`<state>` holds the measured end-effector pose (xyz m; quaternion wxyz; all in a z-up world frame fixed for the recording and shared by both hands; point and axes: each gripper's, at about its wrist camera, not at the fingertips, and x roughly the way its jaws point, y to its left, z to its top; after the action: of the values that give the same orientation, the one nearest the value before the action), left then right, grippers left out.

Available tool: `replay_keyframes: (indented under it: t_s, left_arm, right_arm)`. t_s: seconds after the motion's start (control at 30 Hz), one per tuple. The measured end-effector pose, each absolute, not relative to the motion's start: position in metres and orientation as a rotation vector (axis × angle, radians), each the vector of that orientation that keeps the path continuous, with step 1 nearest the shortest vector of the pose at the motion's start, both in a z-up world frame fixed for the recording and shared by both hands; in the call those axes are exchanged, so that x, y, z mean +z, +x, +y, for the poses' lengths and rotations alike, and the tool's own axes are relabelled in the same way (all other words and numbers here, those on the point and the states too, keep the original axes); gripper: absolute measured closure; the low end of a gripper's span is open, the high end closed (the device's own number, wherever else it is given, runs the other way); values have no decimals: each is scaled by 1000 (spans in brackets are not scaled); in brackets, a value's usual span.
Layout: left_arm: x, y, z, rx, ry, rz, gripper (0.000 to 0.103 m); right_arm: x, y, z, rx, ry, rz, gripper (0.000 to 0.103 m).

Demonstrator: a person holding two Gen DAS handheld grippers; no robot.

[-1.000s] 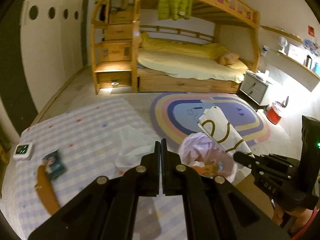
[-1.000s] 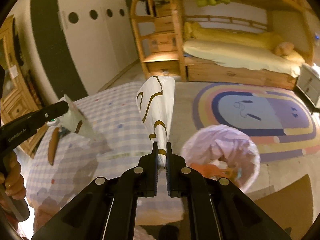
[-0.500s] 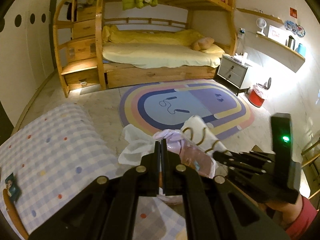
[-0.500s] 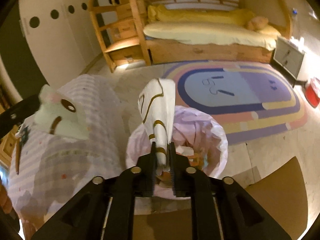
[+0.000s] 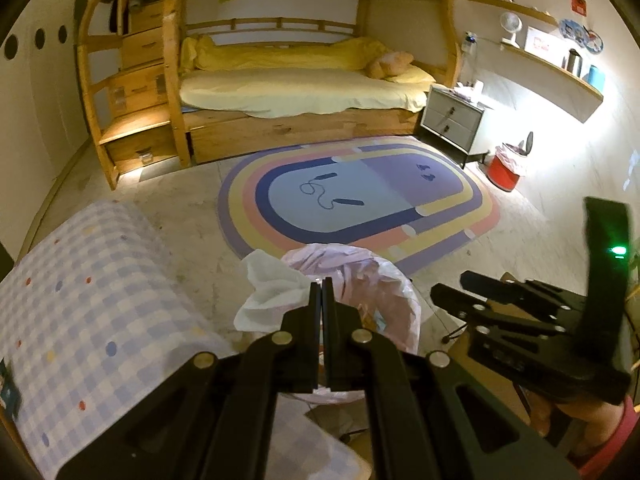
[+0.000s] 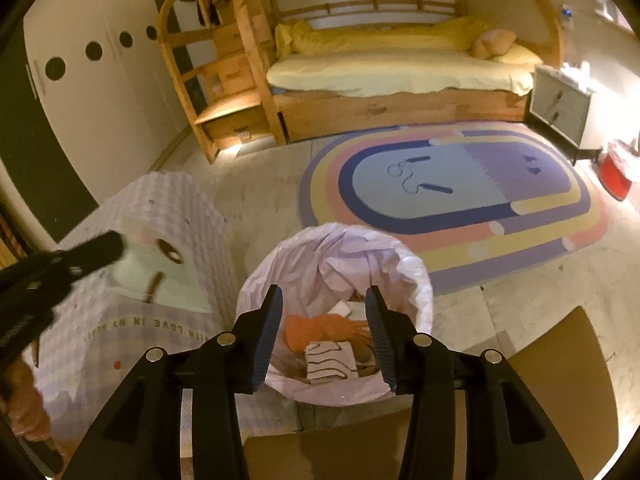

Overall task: Collect trash
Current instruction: 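Carry the paper bag and green cutout over the bin and open both tools, then grasp the brown leather knife sheath with the left tool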

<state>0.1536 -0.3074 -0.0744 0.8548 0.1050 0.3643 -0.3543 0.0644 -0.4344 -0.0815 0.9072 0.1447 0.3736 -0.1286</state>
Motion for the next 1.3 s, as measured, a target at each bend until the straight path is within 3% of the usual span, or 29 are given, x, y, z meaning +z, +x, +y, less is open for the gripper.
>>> replay_keyframes:
  t_s: [0.23,0.27,0.37,0.7,1.03,1.3]
  left_arm:
    - [-78,165,-336,-789,207,784,102]
    - [-78,166,-338,-785,208,785,95]
    - [-76,170,-333,-761,187,769,60]
    - [-69,157,-260,-602,156,761,59]
    - [-56,121,-156,-434,126,735,59]
    - [-55,108,-74,-261,91,743,48]
  right_arm:
    - [-63,48,-450,-310,306,713,55]
    - [-61,47,-451,-317,306,708,55]
    - [-58,43,-454,-326,311,700,54]
    - [-48,42,-432,-280,293,700,54]
    - [-26,51,-352,-124,227,688,54]
    - [-19,73,-263,51,145,712,52]
